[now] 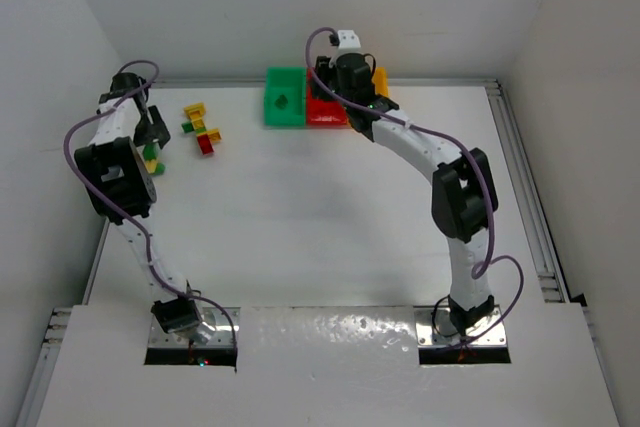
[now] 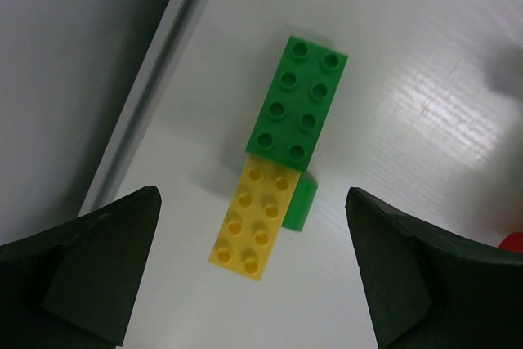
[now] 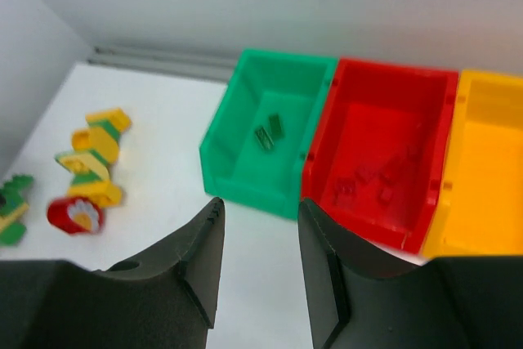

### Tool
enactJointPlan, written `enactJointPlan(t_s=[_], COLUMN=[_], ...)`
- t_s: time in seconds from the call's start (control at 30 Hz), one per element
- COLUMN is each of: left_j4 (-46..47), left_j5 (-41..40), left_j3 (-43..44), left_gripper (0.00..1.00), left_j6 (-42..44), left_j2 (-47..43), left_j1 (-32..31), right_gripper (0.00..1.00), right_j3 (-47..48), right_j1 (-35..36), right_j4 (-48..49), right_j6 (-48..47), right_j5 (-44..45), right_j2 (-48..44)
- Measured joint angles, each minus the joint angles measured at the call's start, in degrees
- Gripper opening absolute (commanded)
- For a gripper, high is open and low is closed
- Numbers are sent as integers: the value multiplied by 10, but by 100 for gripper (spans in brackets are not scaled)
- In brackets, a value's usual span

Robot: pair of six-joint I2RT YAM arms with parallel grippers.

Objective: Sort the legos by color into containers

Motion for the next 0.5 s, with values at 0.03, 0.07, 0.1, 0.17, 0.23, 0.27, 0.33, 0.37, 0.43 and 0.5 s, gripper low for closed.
enactJointPlan(t_s=[0.03, 0.07, 0.1, 0.17, 0.23, 0.27, 0.33, 0.37, 0.43, 0.5], left_j4=[-2, 2, 8, 10, 21, 26, 34, 34, 32, 33], left_j5=[-1, -1, 1, 10, 20, 23, 24, 23, 21, 17], left_j3=[10, 17, 19, 12, -12, -26, -63, -77, -92, -92], left_gripper=[90, 88, 87, 86, 86, 86, 86, 86, 86, 84], left_j6=[-4, -9, -12, -18, -23, -25, -31, -33, -37, -38], left_j2=[7, 14, 18, 19, 14, 12, 7, 6, 7, 6], left_j1=[0, 0, 0, 0, -1, -1, -1, -1, -1, -1], right_gripper=[41, 41, 41, 41, 41, 42, 42, 42, 42, 42], right_j3=[-9, -17, -26, -44, -57, -61, -63, -63, -63, -63], right_j1=[2, 4, 5, 5, 5, 5, 5, 5, 4, 4], right_j4=[-4, -9, -13, -24, -32, -33, -37, -36, -35, -30], right_j6=[-3, -5, -7, -12, -16, -19, -24, -26, -30, -32], right_j5=[0, 0, 0, 2, 6, 7, 12, 14, 19, 21], right_j2=[-1, -2, -3, -7, -12, -15, -21, -23, -29, -32])
